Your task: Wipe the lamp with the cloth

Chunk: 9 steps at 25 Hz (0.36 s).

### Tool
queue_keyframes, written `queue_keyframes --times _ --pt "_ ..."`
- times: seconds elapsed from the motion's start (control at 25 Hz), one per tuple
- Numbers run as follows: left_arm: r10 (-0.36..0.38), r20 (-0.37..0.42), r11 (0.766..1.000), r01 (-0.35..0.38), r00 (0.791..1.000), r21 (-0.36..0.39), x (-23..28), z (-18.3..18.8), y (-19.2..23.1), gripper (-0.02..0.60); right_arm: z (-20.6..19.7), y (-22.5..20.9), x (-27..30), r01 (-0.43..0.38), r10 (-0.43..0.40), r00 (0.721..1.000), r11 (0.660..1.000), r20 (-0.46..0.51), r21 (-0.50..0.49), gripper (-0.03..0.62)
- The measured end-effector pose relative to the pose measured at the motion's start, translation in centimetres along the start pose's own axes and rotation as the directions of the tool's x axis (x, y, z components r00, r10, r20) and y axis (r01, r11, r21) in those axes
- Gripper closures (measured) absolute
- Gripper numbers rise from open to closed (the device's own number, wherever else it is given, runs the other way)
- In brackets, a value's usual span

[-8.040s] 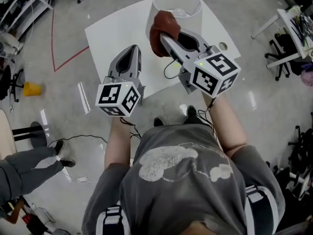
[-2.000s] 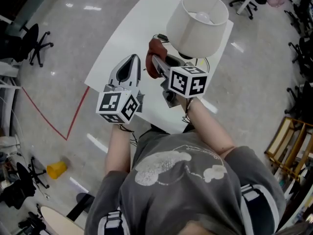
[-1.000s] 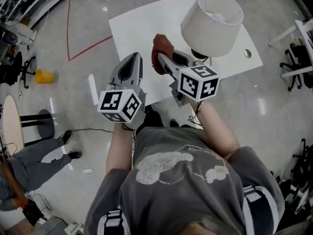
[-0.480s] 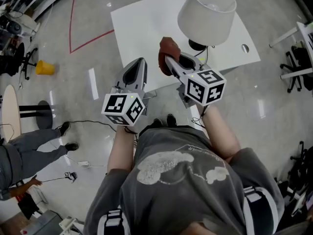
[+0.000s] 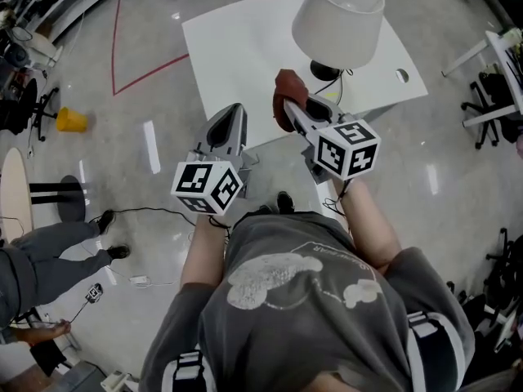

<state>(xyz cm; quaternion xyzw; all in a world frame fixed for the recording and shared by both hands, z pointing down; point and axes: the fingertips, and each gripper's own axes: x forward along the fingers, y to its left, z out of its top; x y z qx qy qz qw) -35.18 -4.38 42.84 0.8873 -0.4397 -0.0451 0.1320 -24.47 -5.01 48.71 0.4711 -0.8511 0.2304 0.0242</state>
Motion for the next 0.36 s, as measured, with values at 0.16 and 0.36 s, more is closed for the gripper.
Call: queue_keyframes --times 0.16,0.36 --pt "-0.030 -0.005 1.000 0.030 1.000 -0.004 -0.5 0.4 0.2 0.574 0.0 0.9 0.0 0.026 -0.026 1.000 1.000 0.004 -0.001 0.503" --pt "-0.051 0.003 0.999 0.051 0.999 0.005 -1.3 1.3 0.7 0.574 1.5 2.9 -0.1 0.049 -0.048 0.998 0.998 0.041 -0.030 0.503"
